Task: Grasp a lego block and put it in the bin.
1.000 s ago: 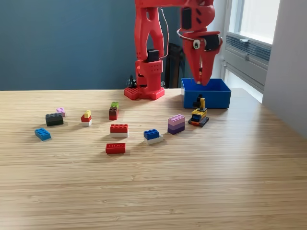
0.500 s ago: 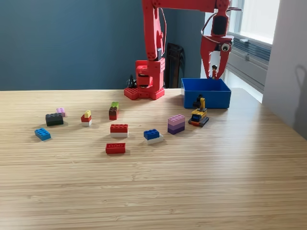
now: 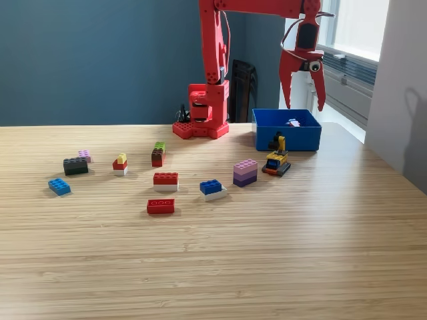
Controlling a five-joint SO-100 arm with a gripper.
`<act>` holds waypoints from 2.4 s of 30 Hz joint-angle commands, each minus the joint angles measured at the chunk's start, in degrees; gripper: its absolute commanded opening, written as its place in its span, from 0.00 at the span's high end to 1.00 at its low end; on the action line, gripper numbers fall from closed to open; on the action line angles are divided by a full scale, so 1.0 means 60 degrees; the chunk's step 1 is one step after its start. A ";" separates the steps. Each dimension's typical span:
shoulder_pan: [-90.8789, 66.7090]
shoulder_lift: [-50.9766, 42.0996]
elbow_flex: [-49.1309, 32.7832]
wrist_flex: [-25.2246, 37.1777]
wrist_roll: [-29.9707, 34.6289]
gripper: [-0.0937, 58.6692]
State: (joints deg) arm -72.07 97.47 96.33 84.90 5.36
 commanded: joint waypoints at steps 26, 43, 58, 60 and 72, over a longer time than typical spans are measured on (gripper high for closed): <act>0.8936 0.0322 -0.1245 -0.0132 -0.0630 0.84; 0.9009 0.0322 -0.1084 -0.0366 -0.0586 0.83; 0.9375 0.0322 -0.1011 -0.0967 0.0513 0.80; 0.9639 0.0322 -0.0850 -0.0967 0.0806 0.80; 1.2788 0.0322 0.0146 -0.1069 0.1040 0.79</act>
State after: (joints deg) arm -0.79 97.47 98.17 78.93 12.39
